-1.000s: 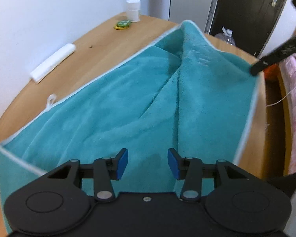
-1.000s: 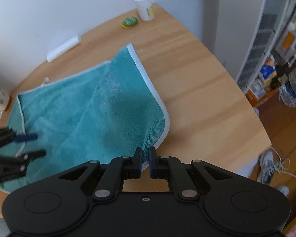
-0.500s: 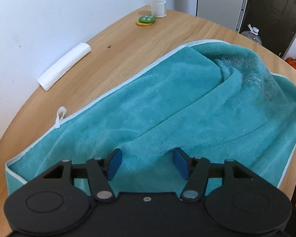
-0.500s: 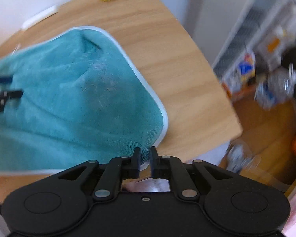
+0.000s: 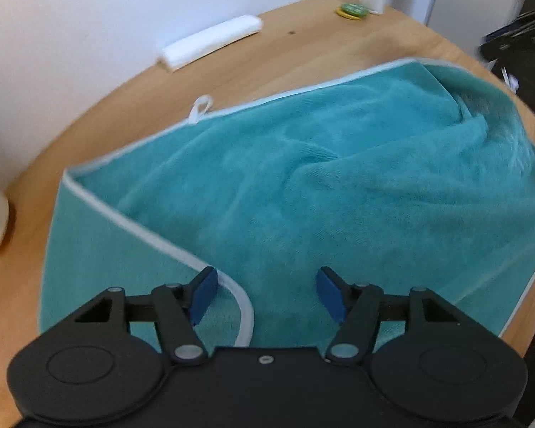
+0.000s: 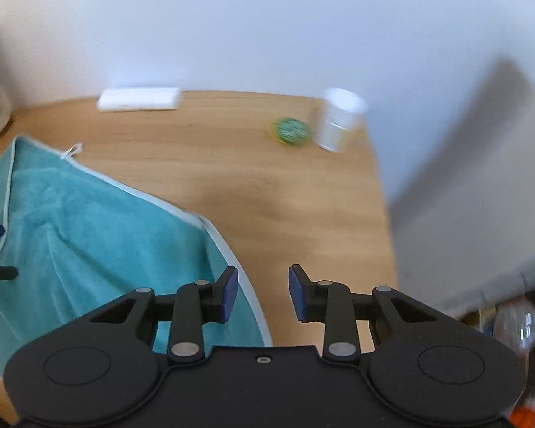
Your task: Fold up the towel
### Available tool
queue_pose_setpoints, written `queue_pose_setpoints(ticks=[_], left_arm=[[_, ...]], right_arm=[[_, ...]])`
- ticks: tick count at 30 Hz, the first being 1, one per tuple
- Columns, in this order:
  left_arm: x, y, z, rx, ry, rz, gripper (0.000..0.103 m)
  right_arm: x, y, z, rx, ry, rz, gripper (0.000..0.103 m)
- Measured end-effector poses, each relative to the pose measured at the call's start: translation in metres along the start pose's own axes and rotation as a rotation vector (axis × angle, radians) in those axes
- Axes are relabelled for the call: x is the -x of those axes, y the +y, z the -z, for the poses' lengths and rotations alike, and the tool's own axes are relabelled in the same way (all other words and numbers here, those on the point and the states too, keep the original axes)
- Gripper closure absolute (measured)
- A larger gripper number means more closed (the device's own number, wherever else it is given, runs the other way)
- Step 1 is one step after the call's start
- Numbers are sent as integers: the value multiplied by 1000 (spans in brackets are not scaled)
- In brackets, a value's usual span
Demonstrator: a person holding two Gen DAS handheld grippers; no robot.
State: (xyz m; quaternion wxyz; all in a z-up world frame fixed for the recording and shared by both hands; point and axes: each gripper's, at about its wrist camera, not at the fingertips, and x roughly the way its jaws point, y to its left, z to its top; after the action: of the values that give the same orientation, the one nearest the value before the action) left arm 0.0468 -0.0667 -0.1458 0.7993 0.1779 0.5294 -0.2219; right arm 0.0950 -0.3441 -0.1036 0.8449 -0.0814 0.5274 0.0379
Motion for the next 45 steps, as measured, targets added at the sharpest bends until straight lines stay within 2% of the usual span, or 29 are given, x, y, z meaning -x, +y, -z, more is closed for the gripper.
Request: queue_pose_setpoints(ticks=[1,5,8,15,17,19,23,27,30,34,36,39,41,45], left_arm=[[0,0,0,5,1,-4,37],[-1,-1,-4,34,27,-20,37],[-1,-2,-5,46,43,-30,36],[0,-5,-5,48,50,-40,36],[0,-6,-5,47,52,-43,36],[0,-7,-5,40,56,-48,36],[-1,-13,-9,-3,71,-64,36],[-2,-13,-11,29,94,-55,36],[-2,-15,-11,41,96,-56,35],[0,-20,-11,47,103,-76,35],[1,-24,-11,46,107,-85,34],[2,-27,-11,38,109,-100,29],[2,-25,-12,48,117,-103,27],[3,-29,-13,52,128,-111,28]], right_arm=[[-9,4,-5,29,2,-3,77],[-35,10,-21,86,60,-51,77],[-38,9,-24,101,76,-95,77],[-52,12,-17,187,144,-116,77],[-53,8,-17,158,133,-158,96],[-52,3,-20,111,118,-175,96],[-39,-12,-25,72,43,-106,96],[-30,-42,-25,-8,-1,-36,96],[-32,-60,-20,-70,0,14,96],[-37,-74,-9,-108,41,37,96],[-38,-75,-2,-112,52,47,96],[-41,-69,5,-58,45,106,91],[-37,-72,4,-44,17,125,89],[-21,-75,-9,-51,-59,96,89]])
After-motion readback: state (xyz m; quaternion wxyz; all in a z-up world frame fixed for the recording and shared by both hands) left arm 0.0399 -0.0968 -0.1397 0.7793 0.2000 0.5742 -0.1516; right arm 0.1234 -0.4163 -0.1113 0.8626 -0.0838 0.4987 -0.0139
